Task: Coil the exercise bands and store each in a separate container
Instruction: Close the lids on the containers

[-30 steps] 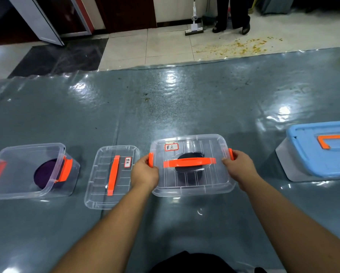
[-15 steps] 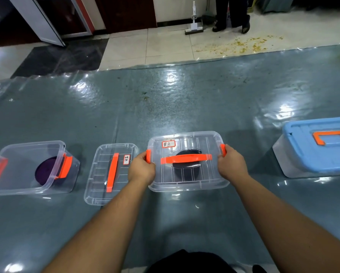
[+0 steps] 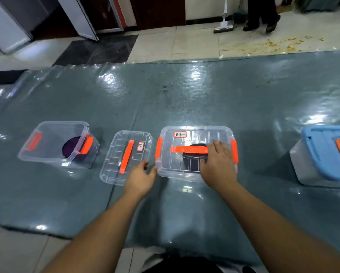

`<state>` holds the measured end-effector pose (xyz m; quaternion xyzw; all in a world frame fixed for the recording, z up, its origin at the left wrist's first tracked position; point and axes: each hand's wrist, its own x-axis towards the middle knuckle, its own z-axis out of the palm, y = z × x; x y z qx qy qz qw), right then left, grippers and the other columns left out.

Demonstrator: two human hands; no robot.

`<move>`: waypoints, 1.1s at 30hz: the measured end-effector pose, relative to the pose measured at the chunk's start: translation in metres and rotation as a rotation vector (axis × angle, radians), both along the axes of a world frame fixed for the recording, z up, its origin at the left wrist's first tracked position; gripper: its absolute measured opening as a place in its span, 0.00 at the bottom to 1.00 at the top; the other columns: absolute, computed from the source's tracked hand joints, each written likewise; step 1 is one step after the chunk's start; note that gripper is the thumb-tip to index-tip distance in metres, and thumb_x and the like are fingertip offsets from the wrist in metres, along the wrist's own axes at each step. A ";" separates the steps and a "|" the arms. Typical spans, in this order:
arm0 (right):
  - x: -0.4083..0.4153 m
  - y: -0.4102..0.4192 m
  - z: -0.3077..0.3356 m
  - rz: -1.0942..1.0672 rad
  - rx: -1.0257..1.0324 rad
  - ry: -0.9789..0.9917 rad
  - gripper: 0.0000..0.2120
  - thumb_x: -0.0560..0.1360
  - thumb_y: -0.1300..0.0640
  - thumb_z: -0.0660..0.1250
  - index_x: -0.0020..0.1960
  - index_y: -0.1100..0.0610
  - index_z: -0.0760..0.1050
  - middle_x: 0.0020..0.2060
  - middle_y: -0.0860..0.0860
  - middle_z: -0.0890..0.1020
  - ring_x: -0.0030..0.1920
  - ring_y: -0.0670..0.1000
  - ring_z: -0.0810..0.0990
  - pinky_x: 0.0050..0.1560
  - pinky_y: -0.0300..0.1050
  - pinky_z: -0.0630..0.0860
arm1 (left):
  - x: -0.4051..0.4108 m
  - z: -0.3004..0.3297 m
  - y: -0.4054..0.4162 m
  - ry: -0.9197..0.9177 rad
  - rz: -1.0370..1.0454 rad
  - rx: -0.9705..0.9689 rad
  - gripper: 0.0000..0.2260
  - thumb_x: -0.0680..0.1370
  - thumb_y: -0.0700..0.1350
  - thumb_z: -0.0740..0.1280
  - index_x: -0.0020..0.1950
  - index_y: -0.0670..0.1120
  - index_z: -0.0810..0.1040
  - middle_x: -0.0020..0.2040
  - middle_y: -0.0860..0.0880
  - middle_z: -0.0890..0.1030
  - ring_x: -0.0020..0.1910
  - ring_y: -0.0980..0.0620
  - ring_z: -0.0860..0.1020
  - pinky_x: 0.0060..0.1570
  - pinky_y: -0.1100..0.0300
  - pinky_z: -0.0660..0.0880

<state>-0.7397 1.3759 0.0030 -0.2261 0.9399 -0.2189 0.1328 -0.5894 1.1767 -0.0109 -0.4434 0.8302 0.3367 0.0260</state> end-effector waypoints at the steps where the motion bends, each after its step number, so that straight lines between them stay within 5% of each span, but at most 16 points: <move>1: 0.006 -0.005 0.000 0.027 -0.009 0.001 0.28 0.80 0.57 0.62 0.79 0.57 0.65 0.81 0.56 0.63 0.83 0.58 0.57 0.82 0.55 0.52 | 0.009 -0.001 -0.001 -0.018 0.012 -0.001 0.22 0.82 0.55 0.67 0.73 0.45 0.76 0.68 0.45 0.81 0.65 0.43 0.79 0.63 0.53 0.73; 17: 0.139 -0.135 -0.005 0.451 0.080 0.105 0.25 0.80 0.53 0.63 0.76 0.55 0.68 0.76 0.54 0.70 0.78 0.56 0.64 0.81 0.50 0.56 | 0.144 -0.011 -0.086 0.001 0.166 0.123 0.10 0.80 0.48 0.69 0.59 0.47 0.82 0.57 0.47 0.86 0.58 0.45 0.82 0.52 0.60 0.73; 23: 0.205 -0.194 -0.017 0.462 0.202 0.087 0.24 0.79 0.55 0.62 0.75 0.55 0.68 0.75 0.52 0.70 0.77 0.55 0.65 0.78 0.49 0.60 | 0.217 -0.017 -0.149 -0.062 0.103 0.096 0.19 0.80 0.52 0.67 0.70 0.47 0.78 0.68 0.46 0.80 0.65 0.45 0.79 0.65 0.54 0.74; 33: 0.256 -0.239 -0.037 0.434 0.439 -0.061 0.23 0.78 0.53 0.62 0.72 0.55 0.68 0.73 0.54 0.72 0.74 0.58 0.68 0.72 0.54 0.69 | 0.280 -0.026 -0.209 -0.213 0.002 0.020 0.22 0.81 0.53 0.64 0.74 0.48 0.73 0.70 0.45 0.75 0.66 0.43 0.76 0.66 0.49 0.74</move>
